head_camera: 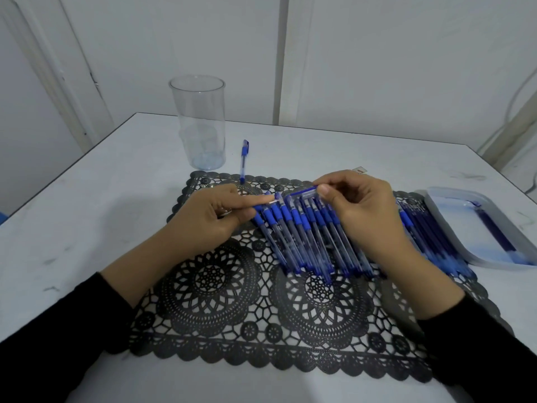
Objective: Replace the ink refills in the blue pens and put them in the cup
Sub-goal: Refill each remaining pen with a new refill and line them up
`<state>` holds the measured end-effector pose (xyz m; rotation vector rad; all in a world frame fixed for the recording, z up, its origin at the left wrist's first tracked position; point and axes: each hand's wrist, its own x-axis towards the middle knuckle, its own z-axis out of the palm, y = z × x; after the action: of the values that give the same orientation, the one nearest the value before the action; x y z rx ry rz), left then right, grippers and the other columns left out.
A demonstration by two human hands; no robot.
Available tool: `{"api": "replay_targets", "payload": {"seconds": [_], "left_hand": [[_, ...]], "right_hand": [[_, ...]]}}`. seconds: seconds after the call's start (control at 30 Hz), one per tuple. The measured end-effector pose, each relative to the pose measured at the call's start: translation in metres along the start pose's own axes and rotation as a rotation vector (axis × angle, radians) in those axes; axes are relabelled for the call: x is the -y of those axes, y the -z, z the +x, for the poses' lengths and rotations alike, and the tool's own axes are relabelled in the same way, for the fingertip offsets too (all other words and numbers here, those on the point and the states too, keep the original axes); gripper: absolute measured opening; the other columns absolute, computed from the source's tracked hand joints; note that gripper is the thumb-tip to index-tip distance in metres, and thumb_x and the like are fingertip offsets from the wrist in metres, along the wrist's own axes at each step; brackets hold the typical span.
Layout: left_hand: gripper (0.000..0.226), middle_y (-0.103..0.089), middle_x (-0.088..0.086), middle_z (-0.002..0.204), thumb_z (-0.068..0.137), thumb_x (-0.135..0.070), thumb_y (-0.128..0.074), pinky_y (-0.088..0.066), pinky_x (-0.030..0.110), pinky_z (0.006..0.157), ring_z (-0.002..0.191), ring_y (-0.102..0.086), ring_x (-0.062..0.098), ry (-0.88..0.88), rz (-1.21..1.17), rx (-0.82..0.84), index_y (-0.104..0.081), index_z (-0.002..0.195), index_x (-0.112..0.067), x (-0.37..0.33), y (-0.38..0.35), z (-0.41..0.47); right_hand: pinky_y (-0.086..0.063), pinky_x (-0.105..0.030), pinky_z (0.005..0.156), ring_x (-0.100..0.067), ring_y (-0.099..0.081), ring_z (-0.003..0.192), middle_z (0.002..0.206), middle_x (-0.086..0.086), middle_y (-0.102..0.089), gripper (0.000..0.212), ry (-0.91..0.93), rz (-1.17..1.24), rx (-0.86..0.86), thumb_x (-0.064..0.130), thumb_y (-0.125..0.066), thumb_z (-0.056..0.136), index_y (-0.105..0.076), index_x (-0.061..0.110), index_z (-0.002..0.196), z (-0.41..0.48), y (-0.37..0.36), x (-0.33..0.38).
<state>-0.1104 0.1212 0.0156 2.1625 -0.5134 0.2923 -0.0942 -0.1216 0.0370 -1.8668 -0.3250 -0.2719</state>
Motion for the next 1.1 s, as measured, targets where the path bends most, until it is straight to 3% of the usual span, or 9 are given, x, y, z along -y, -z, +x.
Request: {"api": "replay_targets", "payload": {"seconds": [0.1,0.17,0.27,0.37,0.47,0.57,0.7,0.93,1.1], "left_hand": [[0.033,-0.058,-0.014,0.071,0.088,-0.021,-0.068,-0.036,0.01,0.061,0.059,-0.045,0.001,0.06,-0.09,-0.093,-0.068,0.117,-0.037,-0.003,0.003,-0.002],[0.029,-0.068,-0.002,0.081,0.081,-0.028,-0.07,-0.047,0.017,0.057,0.057,-0.051,0.008,0.112,-0.203,-0.153,-0.073,0.109,-0.033,-0.006,0.003,-0.002],[0.025,-0.073,0.0,0.088,0.082,-0.022,-0.073,-0.058,0.027,0.059,0.058,-0.063,0.013,0.161,-0.233,-0.208,-0.075,0.106,-0.03,-0.006,0.007,-0.004],[0.027,-0.074,-0.002,0.086,0.088,-0.013,-0.071,-0.057,0.034,0.071,0.072,-0.068,0.021,0.16,-0.171,-0.234,-0.074,0.112,-0.024,0.0,0.012,-0.007],[0.026,-0.077,-0.008,0.093,0.087,-0.013,-0.072,-0.057,0.023,0.079,0.089,-0.071,0.014,0.193,-0.177,-0.276,-0.075,0.112,-0.019,0.003,0.017,-0.01],[0.025,-0.077,-0.01,0.095,0.084,-0.014,-0.076,-0.053,0.012,0.079,0.092,-0.071,0.002,0.236,-0.216,-0.323,-0.076,0.109,-0.017,0.002,0.02,-0.013],[0.025,-0.076,-0.013,0.091,0.08,-0.012,-0.079,-0.05,0.008,0.078,0.091,-0.07,-0.001,0.264,-0.228,-0.334,-0.077,0.104,-0.02,0.001,0.022,-0.015],[0.024,-0.077,-0.013,0.09,0.08,-0.016,-0.078,-0.052,0.01,0.075,0.088,-0.071,0.003,0.201,-0.167,-0.28,-0.077,0.101,-0.026,0.001,0.02,-0.016],[0.026,-0.075,-0.016,0.091,0.077,-0.03,-0.075,-0.053,0.014,0.071,0.08,-0.07,0.004,0.086,-0.091,-0.206,-0.075,0.103,-0.031,0.001,0.016,-0.018]], "right_hand": [[-0.056,-0.038,0.074,-0.031,-0.063,0.085,0.085,-0.006,-0.07,0.008,-0.018,-0.016,0.002,0.017,-0.068,0.09,-0.073,0.023,0.09,0.005,0.007,-0.002],[-0.056,-0.03,0.071,-0.025,-0.064,0.082,0.085,-0.006,-0.071,0.007,-0.023,-0.036,0.028,0.017,-0.07,0.089,-0.074,0.02,0.092,0.004,0.004,-0.003],[-0.052,-0.016,0.064,-0.012,-0.061,0.07,0.081,-0.004,-0.072,0.01,-0.012,-0.068,0.115,0.015,-0.069,0.089,-0.077,0.018,0.095,-0.002,-0.006,-0.003],[-0.052,-0.013,0.068,-0.004,-0.063,0.071,0.083,0.003,-0.073,0.014,0.044,-0.121,0.18,0.011,-0.069,0.089,-0.077,0.018,0.098,-0.01,-0.024,0.0],[-0.048,-0.007,0.073,-0.001,-0.061,0.077,0.085,0.01,-0.072,0.013,0.243,-0.311,0.213,0.016,-0.073,0.086,-0.078,0.02,0.098,-0.016,-0.044,0.003],[-0.046,-0.009,0.075,-0.006,-0.065,0.076,0.084,0.003,-0.074,0.014,0.457,-0.467,0.248,0.01,-0.077,0.081,-0.078,0.014,0.094,-0.019,-0.06,0.002],[-0.042,-0.014,0.079,-0.018,-0.066,0.072,0.077,-0.003,-0.073,0.012,0.55,-0.547,0.257,-0.002,-0.076,0.075,-0.078,0.006,0.083,-0.022,-0.069,-0.002],[-0.049,-0.027,0.079,-0.015,-0.062,0.079,0.08,0.002,-0.07,0.006,0.458,-0.56,0.285,0.015,-0.073,0.084,-0.077,0.011,0.085,-0.021,-0.061,0.003],[-0.048,-0.014,0.07,-0.003,-0.061,0.081,0.084,0.012,-0.068,0.012,0.119,-0.237,0.112,0.032,-0.066,0.09,-0.072,0.023,0.096,-0.01,-0.041,0.012]]}}
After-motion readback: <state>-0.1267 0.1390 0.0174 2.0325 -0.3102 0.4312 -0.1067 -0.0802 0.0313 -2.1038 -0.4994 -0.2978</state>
